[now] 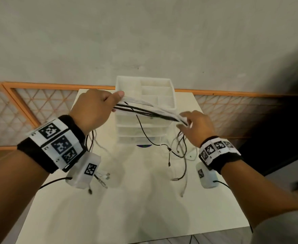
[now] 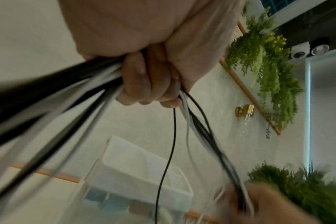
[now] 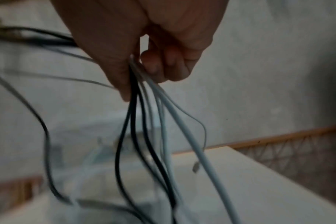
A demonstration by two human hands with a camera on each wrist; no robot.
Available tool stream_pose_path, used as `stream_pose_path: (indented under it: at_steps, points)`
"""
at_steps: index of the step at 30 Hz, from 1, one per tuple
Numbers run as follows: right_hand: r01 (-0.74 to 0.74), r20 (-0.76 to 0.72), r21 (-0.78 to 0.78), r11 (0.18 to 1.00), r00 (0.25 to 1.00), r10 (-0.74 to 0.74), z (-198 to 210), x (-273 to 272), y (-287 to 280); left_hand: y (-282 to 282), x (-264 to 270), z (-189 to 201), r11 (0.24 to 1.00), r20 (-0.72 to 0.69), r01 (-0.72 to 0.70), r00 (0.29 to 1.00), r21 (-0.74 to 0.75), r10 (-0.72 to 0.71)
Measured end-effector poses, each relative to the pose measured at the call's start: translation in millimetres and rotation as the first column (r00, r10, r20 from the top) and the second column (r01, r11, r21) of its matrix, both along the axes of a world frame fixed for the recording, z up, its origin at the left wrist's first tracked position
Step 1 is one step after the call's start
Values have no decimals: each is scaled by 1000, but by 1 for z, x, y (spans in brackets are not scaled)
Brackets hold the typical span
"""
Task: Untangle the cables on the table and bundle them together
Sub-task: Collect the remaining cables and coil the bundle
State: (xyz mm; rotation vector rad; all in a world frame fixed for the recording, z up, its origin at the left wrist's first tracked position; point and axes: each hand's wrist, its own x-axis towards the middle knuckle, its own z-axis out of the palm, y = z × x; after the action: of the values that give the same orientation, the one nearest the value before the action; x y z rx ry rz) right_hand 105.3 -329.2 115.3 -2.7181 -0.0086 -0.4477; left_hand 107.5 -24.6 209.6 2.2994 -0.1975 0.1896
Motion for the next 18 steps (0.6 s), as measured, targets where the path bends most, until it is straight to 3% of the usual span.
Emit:
stream_pose_path:
  at_steps: [3,7,9,13,16,18]
  points:
    - [152,-332,-191,970,920,-209,-44,-11,-24,5,5,11,985,57,-53,996,-162,63]
    - [307,-340,-142,941,878,-338,-67,-15,-47,8,4,22,988,44,-31,998,-149,38]
    - [286,-357,-32,958,892,-278,-57,-12,-47,4,2,16,987,6,-3,1000,-160,4]
    - [28,-453,86,996,891,14,-7,-13,-15,-11,-3,0,992,-24,63,998,-112,-66]
    - [-170,-255,273,947,936,241,57,-26,37,-30,-11,-3,987,-11,156,988,-37,-156]
    - [-280,-214,161,946,926,311,84,-35,71,-43,-16,1,972,-2,236,972,18,-236]
